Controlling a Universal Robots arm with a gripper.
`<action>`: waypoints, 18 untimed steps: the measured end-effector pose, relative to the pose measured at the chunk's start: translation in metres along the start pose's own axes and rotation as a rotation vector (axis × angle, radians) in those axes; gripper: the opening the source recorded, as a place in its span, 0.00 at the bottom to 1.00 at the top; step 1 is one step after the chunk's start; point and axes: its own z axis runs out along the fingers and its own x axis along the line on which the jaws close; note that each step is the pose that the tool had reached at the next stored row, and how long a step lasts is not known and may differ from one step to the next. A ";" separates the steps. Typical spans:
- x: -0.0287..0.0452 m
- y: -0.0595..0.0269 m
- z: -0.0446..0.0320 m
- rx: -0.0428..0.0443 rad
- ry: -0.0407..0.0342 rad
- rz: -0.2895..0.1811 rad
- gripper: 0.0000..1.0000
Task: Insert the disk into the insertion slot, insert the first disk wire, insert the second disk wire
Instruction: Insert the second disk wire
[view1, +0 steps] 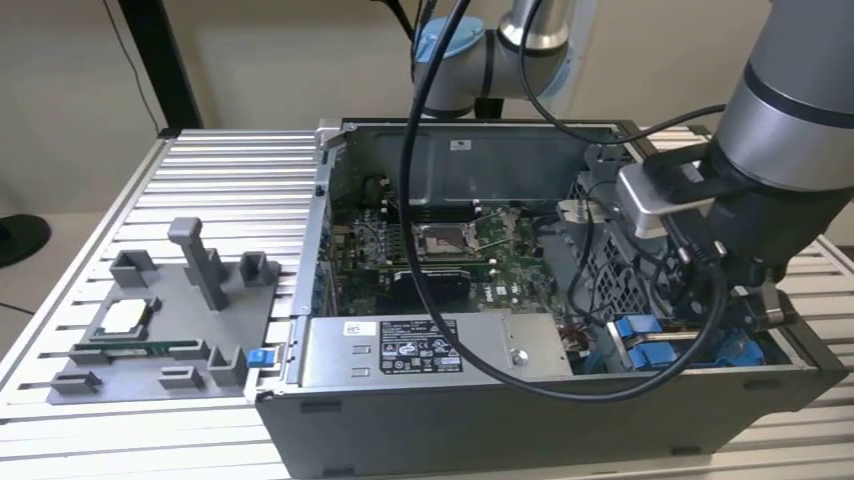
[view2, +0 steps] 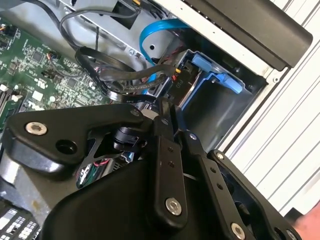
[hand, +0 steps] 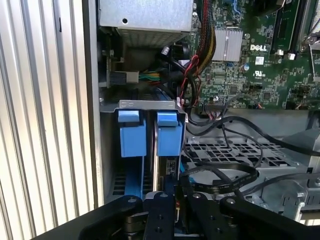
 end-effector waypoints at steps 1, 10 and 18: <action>0.0001 0.0001 0.0003 0.0001 0.0004 0.001 0.00; 0.0004 -0.0011 0.0026 0.0008 0.0015 0.006 0.00; 0.0007 -0.0006 0.0059 0.0015 0.0028 0.012 0.00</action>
